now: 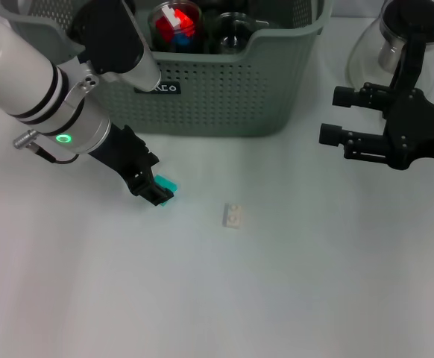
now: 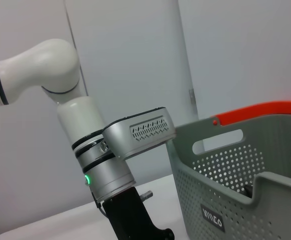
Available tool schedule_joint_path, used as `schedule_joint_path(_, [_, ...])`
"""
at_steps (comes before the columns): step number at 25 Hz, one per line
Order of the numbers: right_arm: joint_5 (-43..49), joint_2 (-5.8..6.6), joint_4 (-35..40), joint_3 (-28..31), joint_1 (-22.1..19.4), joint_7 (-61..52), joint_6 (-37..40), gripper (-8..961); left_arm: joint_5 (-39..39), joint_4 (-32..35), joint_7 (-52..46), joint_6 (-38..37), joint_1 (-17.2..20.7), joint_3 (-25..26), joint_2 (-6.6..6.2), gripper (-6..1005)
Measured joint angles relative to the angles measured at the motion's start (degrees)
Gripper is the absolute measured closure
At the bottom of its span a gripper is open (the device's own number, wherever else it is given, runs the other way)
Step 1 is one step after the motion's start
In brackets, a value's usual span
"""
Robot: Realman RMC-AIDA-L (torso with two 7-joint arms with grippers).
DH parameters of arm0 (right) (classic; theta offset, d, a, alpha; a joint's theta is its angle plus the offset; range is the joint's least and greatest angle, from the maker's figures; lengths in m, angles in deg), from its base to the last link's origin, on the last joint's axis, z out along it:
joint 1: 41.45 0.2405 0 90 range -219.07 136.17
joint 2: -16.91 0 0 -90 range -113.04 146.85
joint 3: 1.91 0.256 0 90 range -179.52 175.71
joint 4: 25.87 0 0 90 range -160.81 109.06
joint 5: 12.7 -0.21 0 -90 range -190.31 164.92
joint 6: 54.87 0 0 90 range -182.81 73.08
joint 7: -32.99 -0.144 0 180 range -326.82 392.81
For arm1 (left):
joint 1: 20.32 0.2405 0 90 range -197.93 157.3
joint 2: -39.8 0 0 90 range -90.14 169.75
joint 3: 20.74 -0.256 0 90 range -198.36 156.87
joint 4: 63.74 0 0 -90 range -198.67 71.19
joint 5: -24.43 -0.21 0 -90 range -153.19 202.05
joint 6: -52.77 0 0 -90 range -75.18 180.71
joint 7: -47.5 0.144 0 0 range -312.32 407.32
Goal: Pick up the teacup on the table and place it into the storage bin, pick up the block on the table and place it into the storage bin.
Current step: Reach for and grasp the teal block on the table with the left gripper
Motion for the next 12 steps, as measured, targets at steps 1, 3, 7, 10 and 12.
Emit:
schedule_joint_path(1, [0.0, 0.0, 0.0, 0.1, 0.0, 0.0, 0.0, 192, 0.0, 0.2, -0.1, -0.1, 0.1, -0.4, 0.01, 296])
schedule_joint_path(3, [0.0, 0.0, -0.1, 0.3, 0.0, 0.1, -0.1, 192, -0.1, 0.2, -0.3, 0.0, 0.2, -1.0, 0.0, 296])
schedule_joint_path(7, [0.0, -0.08, -0.1, 0.5, 0.1, 0.0, -0.3, 193, -0.8, -0.1, -0.4, 0.4, 0.2, -1.5, 0.1, 296])
schedule_joint_path(10, [0.0, -0.09, -0.1, 0.5, 0.2, 0.0, -0.3, 193, -1.0, -0.1, -0.8, 0.3, 0.2, -1.7, 0.21, 296])
schedule_joint_path(12, [0.0, -0.09, -0.1, 0.5, 0.2, 0.0, -0.3, 193, -1.0, -0.1, -1.1, 0.0, 0.2, -1.8, 0.22, 296])
